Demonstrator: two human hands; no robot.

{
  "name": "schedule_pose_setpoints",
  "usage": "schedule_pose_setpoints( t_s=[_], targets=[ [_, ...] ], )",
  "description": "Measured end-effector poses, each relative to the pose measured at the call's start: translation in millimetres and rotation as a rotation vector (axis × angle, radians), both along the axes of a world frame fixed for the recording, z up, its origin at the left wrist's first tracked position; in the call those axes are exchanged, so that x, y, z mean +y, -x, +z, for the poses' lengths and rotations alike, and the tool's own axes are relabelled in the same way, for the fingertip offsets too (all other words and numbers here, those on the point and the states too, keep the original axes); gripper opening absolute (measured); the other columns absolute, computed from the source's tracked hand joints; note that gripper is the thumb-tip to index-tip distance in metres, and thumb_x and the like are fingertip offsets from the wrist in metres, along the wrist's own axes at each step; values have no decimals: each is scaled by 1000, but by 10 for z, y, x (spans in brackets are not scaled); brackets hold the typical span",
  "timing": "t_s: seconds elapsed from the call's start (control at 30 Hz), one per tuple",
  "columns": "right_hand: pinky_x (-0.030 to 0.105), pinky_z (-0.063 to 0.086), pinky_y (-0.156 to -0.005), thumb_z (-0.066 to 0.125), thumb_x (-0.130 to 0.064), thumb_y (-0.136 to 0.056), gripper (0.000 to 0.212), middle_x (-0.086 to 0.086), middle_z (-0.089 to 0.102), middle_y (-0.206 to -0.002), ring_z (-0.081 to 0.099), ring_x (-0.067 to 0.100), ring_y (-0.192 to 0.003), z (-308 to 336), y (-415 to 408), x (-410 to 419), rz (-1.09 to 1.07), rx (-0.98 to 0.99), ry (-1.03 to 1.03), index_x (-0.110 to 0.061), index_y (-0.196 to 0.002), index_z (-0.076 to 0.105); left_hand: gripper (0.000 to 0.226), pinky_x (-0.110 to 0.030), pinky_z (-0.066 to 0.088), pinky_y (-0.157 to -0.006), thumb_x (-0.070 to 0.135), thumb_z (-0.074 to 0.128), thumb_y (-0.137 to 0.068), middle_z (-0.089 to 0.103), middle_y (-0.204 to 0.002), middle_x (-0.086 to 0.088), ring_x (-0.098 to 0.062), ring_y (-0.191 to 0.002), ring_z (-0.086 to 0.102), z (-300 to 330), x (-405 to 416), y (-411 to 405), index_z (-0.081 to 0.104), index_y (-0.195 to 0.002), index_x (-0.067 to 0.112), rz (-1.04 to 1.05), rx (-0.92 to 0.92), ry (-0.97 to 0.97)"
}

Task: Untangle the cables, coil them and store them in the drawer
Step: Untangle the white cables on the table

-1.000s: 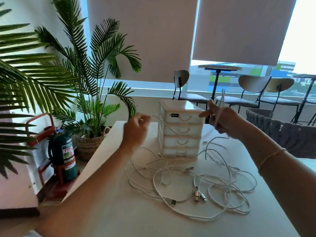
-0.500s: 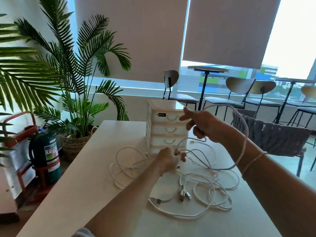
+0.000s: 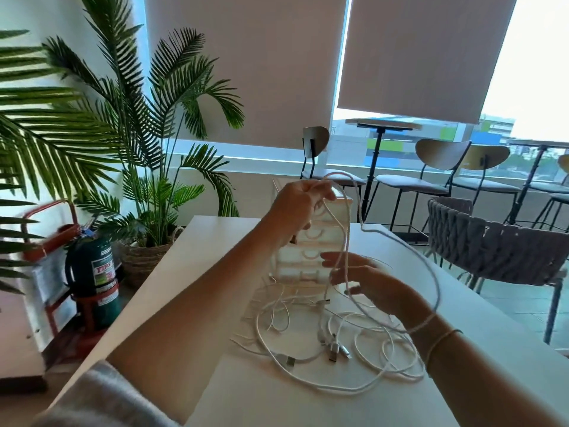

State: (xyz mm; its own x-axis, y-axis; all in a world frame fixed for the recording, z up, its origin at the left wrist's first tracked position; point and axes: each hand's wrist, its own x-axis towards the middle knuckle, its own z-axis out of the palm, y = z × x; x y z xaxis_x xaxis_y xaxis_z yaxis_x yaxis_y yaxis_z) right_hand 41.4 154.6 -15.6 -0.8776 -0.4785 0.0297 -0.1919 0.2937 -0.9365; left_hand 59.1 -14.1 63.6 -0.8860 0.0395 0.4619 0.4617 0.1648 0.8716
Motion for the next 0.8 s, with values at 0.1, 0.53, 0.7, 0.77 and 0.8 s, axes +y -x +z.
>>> schedule_pose_setpoints(
  t_s=[0.1, 0.53, 0.7, 0.77, 0.8],
  targets=[
    [34, 48, -80, 61, -21, -79, 36, 7, 67, -106, 62, 20, -87, 17, 22, -24, 166, -141, 31, -23, -114, 58, 31, -15, 27, -36, 31, 46, -97, 32, -44, 10, -3, -34, 25, 41, -2, 32, 61, -71, 20, 6, -20, 5],
    [16, 24, -35, 45, -12, -95, 22, -2, 40, -49, 29, 6, -37, 217, 33, 509, -135, -224, -226, -7, -102, 66, 17, -15, 31, -38, 13, 56, -89, 38, -62, 3, -5, -48, 32, -212, -165, 14, 51, -106, 16, -52, -324, 222],
    [15, 20, -36, 57, -22, -91, 17, -2, 41, -49, 25, 7, -33, 290, 125, 1058, -348, -253, -754, -6, -93, 63, 11, -19, 23, -42, 9, 43, -89, 33, -58, 2, -8, -50, 24, -241, -191, 16, 54, -88, 8, -101, -366, 159],
    [15, 22, -38, 53, -31, -93, 23, 0, 42, -55, 27, 8, -35, 316, 130, 1238, -430, -267, -976, -10, -88, 62, 17, -20, 21, -43, 7, 42, -90, 34, -57, 1, -9, -49, 24, -239, -210, 23, 56, -80, 9, -103, -345, 189],
    [15, 24, -37, 49, -31, -95, 24, 2, 45, -59, 30, 9, -35, 307, 136, 1311, -462, -254, -1064, -11, -89, 62, 19, -21, 22, -43, 6, 43, -90, 36, -56, 1, -9, -48, 26, -237, -220, 22, 57, -78, 10, -107, -324, 223]
  ],
)
